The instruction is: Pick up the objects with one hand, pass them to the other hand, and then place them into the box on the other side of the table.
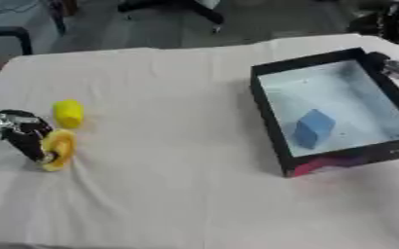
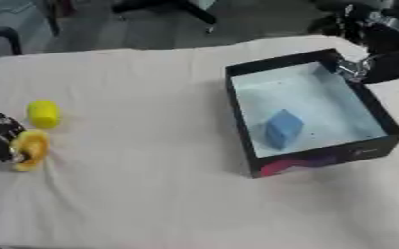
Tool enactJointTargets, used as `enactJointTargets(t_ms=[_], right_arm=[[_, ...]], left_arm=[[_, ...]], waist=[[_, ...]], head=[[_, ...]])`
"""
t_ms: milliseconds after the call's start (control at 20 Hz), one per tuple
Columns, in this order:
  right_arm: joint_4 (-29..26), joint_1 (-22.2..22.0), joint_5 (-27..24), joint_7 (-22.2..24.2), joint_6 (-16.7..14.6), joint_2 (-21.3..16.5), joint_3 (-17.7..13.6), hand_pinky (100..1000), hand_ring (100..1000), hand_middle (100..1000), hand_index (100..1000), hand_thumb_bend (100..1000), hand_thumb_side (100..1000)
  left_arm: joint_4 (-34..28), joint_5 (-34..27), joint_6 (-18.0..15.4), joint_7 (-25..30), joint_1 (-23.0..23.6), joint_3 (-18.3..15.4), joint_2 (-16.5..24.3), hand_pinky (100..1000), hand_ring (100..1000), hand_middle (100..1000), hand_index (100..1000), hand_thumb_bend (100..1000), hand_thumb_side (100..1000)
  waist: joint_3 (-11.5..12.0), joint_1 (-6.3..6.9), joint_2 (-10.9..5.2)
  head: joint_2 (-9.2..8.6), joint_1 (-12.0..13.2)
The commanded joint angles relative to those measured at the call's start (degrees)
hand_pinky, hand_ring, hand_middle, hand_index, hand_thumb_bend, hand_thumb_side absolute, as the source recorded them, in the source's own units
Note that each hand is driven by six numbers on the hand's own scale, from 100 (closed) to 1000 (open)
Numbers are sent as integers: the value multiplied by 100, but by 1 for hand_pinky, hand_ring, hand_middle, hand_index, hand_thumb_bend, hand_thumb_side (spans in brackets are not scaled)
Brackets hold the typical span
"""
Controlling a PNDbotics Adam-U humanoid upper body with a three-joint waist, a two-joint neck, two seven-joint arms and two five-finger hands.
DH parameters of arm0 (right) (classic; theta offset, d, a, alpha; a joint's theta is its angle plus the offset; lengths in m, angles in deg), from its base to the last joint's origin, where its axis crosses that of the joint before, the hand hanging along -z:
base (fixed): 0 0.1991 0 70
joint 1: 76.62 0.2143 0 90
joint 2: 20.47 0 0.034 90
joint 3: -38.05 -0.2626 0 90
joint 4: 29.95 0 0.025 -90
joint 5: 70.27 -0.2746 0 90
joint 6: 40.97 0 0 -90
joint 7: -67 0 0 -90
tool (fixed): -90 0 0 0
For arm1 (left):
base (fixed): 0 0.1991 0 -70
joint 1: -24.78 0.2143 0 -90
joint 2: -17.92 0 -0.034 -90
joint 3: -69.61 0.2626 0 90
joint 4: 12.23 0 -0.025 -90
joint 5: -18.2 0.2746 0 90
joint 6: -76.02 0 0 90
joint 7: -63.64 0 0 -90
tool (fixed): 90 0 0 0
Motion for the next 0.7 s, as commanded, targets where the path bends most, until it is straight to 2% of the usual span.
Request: enactJointTargets(t_ms=[50,350,500,700], right_arm=[[-52,84,24,-14,-9,-127,-28,1000,1000,794,1000,225,253],[-67,105,-22,-37,17,-129,-28,1000,1000,794,1000,214,248],[-89,113,-60,-44,34,-126,-27,1000,1000,794,1000,211,246],[-142,128,-124,-72,63,-114,-26,1000,1000,794,1000,210,240]], left_arm=[[-358,102,47,-76,-94,-46,332,835,841,747,675,250,100],[-1161,15,126,-36,-30,-123,662,829,832,739,668,234,100],[-1519,-157,231,-86,11,-210,703,830,819,728,665,193,100],[-2070,-604,491,-448,75,-335,632,837,798,712,655,103,100]], waist=[[8,49,-203],[35,52,-219],[48,42,-223],[58,21,-221]], head=[[-31,-20],[-33,-38],[-41,-45],[-45,-50]])
